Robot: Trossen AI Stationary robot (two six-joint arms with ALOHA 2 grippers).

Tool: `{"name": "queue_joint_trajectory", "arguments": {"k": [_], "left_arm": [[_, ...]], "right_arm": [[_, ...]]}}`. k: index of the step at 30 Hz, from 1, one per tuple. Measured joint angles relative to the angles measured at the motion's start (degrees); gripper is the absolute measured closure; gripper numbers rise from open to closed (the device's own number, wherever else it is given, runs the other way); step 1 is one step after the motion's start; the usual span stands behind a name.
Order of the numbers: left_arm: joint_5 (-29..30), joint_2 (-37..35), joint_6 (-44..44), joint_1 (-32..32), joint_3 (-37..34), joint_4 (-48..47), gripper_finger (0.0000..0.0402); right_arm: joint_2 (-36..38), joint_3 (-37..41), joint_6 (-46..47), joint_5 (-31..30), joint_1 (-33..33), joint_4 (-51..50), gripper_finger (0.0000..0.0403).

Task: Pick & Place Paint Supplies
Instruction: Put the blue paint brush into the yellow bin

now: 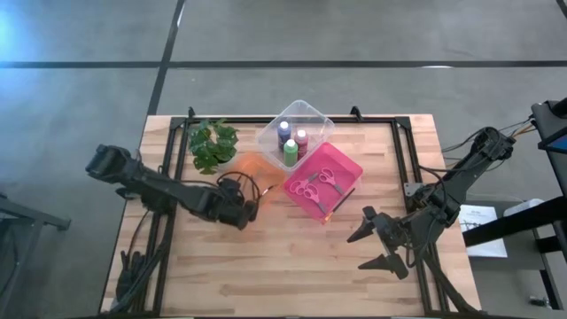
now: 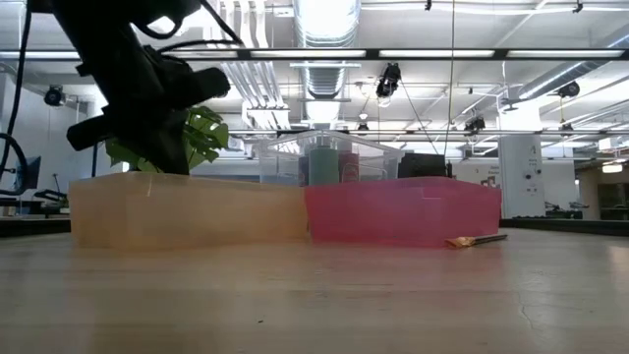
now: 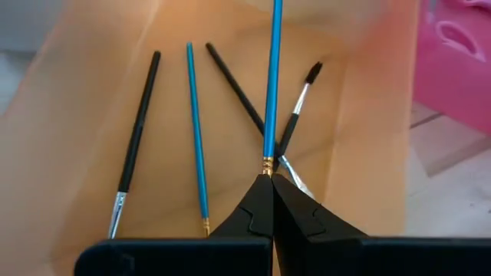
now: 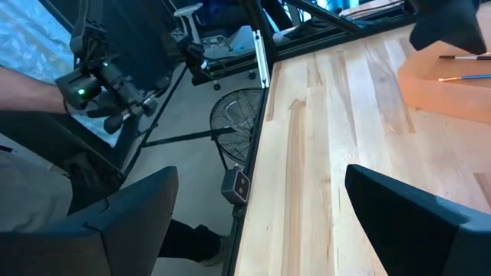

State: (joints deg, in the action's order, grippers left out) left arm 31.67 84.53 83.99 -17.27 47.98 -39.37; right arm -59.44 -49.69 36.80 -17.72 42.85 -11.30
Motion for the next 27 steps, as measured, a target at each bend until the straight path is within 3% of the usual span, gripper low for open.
{"name": "queue_joint_trajectory", "arguments": {"k": [4, 22, 27], "left_arm": [[-2.53, 0.00, 0.03, 0.96, -1.07, 1.27, 0.0401], [-2.77, 0.00, 0.48, 0.86, -1.50, 2.41, 0.0401], [-2.74, 0.02, 0.90, 0.87, -1.50, 2.31, 0.0385]], "right_arm": [[0.00, 0.00, 0.10, -0.26, 0.00, -0.02, 0.0033], [0.00, 0.00, -0.55, -0.28, 0.00, -0.04, 0.0033], [0.00, 0.00, -0.51, -0.28, 0.00, -0.05, 0.0033]]}}
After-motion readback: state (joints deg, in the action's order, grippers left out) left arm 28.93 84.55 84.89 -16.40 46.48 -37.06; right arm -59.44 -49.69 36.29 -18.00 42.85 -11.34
